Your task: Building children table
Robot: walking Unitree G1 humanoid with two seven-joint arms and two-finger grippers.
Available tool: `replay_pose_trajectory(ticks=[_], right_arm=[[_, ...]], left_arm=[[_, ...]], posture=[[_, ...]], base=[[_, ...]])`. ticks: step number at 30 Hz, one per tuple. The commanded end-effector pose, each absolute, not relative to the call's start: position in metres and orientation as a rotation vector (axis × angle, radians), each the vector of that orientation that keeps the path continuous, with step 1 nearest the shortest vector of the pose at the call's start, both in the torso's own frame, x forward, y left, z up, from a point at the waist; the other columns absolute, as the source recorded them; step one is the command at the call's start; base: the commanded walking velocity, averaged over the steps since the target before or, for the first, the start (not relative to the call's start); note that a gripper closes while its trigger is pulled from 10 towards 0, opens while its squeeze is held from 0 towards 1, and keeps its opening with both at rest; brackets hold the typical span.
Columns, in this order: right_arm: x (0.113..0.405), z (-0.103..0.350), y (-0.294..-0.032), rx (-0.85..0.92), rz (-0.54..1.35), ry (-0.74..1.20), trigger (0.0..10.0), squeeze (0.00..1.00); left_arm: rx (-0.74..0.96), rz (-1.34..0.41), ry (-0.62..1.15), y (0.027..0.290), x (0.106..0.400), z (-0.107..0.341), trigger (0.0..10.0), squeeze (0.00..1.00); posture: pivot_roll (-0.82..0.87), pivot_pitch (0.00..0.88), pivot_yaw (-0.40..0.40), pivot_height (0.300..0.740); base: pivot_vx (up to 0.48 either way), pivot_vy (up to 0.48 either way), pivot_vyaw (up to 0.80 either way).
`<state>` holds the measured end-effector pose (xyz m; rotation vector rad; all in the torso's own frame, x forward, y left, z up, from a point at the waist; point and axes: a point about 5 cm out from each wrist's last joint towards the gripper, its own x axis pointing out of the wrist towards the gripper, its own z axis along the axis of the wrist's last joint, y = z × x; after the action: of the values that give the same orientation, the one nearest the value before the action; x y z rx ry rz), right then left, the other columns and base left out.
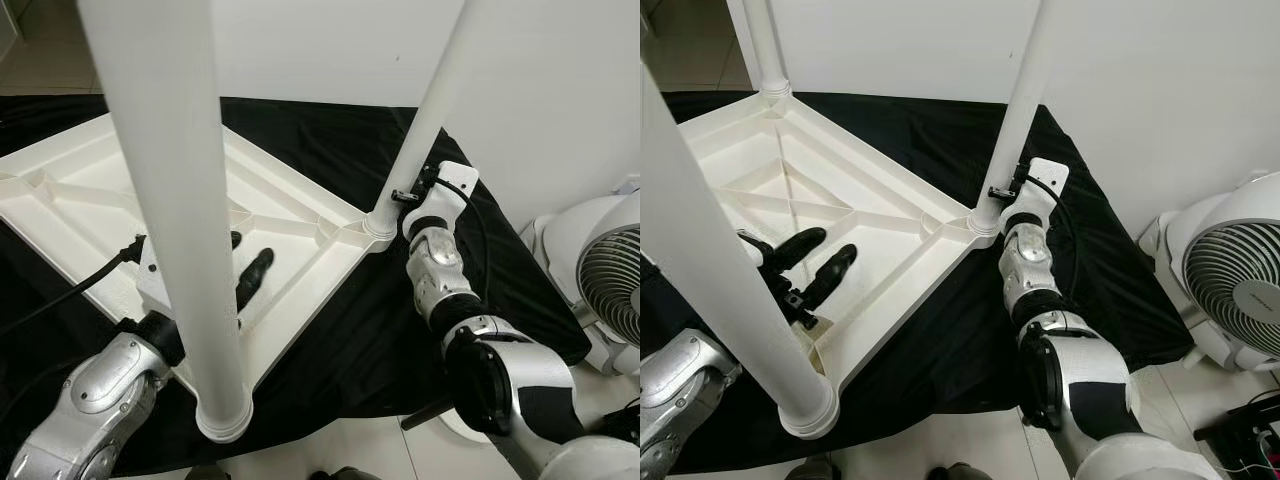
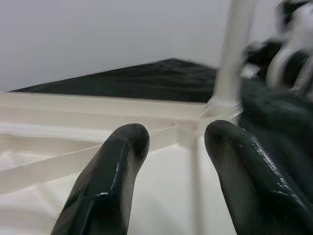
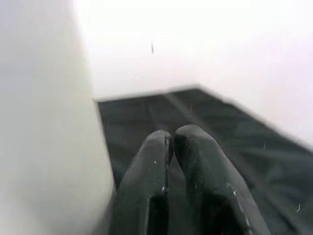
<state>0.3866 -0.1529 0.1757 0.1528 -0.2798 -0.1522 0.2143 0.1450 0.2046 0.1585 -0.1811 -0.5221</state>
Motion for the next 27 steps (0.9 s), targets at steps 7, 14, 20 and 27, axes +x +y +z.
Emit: replay_pose_trajectory(ticks=[7,14,20,27], right_arm=[[0.356,0.154,-0.171,0.080,-0.199,-0.327,10.0,0.00],[0.315,0.132,-0.174,0.064,-0.106,-0.294,10.0,1.00],[0.305,0.126,-0.169,0.078,-0.040,-0.281,10.0,1.00],[0.293,0.125,-0.162,0.070,0.005,-0.223,10.0,1.00]], left_arm=[[0.303,-0.345,-0.120,0.165,0.234,0.191,10.0,0.00],[0.351,-0.332,-0.089,0.176,0.264,0.184,10.0,0.00],[0.392,-0.375,-0.043,0.180,0.274,0.175,10.0,0.00],[0.437,-0.453,-0.024,0.197,0.278,0.170,10.0,0.00]], posture=[[0.23,0.077,-0.113,0.740],[0.21,0.057,-0.101,0.740],[0.20,0.050,-0.093,0.740],[0.20,0.032,-0.079,0.740]], base=[[0.000,0.000,0.00],[0.000,0.000,0.00],[0.000,0.000,0.00],[0.000,0.000,0.00]])
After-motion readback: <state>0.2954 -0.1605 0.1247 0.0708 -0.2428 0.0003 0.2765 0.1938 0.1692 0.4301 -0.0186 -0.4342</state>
